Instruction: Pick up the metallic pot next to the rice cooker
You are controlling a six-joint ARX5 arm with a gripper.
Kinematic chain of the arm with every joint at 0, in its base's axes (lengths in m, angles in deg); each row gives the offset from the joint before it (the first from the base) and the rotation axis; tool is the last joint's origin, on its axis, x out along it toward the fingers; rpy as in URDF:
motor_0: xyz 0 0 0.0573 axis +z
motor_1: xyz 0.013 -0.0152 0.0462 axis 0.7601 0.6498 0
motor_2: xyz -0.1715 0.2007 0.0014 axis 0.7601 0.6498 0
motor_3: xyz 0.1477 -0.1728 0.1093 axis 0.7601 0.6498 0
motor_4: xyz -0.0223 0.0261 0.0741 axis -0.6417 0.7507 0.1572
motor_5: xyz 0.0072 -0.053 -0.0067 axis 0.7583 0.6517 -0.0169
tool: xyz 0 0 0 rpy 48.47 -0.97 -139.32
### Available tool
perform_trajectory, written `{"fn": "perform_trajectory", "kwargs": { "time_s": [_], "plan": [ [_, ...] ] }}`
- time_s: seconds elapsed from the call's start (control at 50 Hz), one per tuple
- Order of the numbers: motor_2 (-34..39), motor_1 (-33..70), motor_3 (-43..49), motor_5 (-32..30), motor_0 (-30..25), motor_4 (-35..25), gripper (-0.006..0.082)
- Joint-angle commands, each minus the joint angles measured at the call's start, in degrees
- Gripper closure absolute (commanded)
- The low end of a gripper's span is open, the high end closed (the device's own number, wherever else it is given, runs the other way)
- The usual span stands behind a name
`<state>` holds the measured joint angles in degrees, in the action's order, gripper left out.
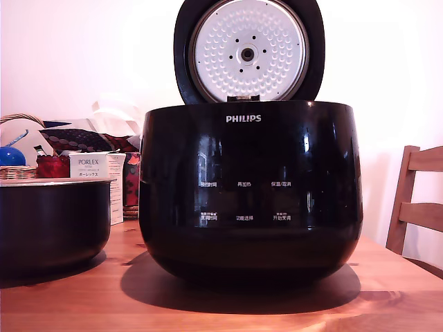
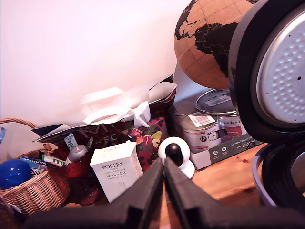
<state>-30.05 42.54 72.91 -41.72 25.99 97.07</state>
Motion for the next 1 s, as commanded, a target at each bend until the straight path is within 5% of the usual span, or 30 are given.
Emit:
{"fn": "perform_trajectory", "kwargs": {
  "time_s": [0.0, 0.2, 0.32, 0.36, 0.52, 0.76, 0.84, 0.98],
  "plan": [
    [1.44, -0.22, -0.87, -0.22, 0.61, -0.15, 0.0788],
    [1.42, -0.22, -0.63, -1.36, 0.61, -0.31, 0.0788],
    [0.13, -0.20, 3.85, -7.45, 0.61, -3.10, 0.0788],
    [-4.13, -0.09, 15.72, -18.49, 0.61, -4.63, 0.0788],
    [-10.08, -0.09, 29.62, -31.17, 0.61, -4.63, 0.0788],
    [-17.97, 1.11, 49.05, -37.51, 0.61, -4.63, 0.0779],
    [-19.30, 2.14, 54.73, -37.77, 0.61, -4.63, 0.0717],
    [-19.67, 4.22, 60.06, -37.75, 0.61, -4.83, 0.0442]
  ]
}}
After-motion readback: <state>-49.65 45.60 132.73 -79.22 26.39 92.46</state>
